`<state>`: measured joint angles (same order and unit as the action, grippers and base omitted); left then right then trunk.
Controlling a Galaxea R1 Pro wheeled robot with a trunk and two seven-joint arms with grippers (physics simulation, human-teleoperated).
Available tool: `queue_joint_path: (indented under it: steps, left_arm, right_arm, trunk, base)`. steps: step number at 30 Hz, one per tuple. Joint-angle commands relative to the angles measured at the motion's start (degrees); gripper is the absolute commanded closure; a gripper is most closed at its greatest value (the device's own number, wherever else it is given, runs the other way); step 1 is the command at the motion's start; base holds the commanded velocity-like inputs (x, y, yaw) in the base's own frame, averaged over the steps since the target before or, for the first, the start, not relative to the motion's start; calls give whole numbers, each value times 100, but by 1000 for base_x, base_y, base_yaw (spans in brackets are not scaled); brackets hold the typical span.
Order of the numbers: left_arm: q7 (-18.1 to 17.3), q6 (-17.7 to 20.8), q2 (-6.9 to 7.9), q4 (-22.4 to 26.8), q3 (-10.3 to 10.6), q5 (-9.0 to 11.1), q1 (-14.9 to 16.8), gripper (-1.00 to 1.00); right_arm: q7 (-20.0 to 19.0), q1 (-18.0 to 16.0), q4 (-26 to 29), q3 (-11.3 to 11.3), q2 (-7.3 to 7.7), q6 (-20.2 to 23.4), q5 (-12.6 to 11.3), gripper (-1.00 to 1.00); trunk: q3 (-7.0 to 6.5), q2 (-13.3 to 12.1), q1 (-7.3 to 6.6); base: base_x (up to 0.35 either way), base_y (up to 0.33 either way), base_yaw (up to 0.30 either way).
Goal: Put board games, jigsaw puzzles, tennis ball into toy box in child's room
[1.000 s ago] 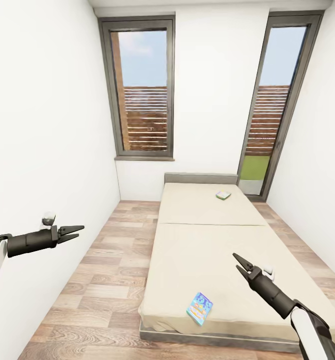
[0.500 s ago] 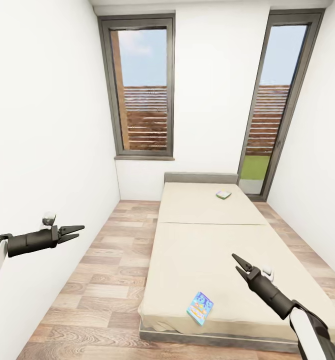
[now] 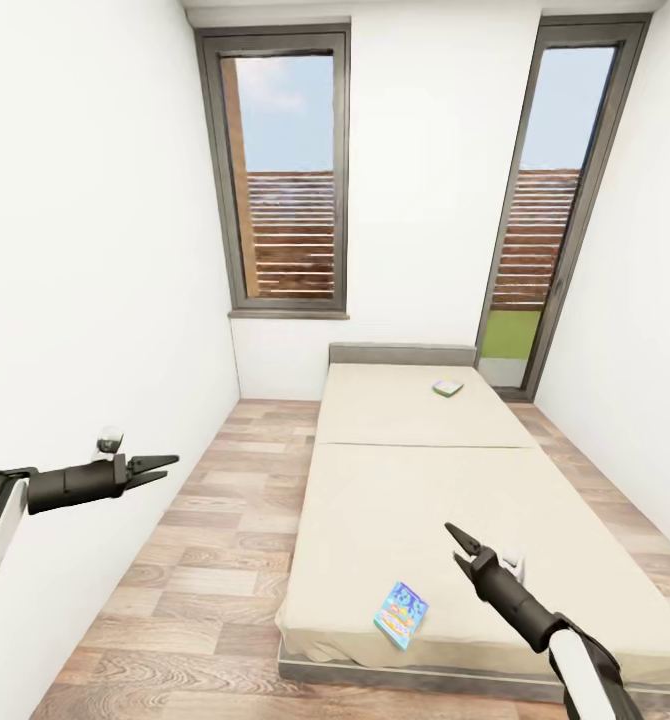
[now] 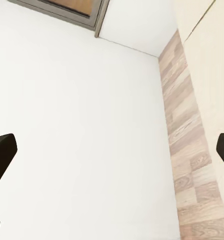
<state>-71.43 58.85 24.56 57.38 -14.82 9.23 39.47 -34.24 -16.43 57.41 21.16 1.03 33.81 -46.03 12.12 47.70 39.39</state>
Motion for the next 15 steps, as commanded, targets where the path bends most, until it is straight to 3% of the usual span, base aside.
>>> queue_joint_path:
  steps: [1, 10, 15]
  left_arm:
    - [-12, 36, -11, 0, 18, 9, 5, -100]
    - [-12, 2, -68, 3, 100, 9, 8, -100]
    - [-12, -15, -77, 9, 108, 9, 8, -100]
  right_arm:
    - [31, -40, -117, 11, -4, 44, -47, -100]
    - [149, -372, -1234, 22, 35, 24, -291, -100]
    - [171, -424, -1531, 212, 58, -100, -505, -100]
  trunk:
    - [27, 48, 24]
    - [188, 409, 221]
    - [278, 610, 331]
  base:
    - [0, 0, 0]
    - [0, 0, 0]
    - [0, 0, 0]
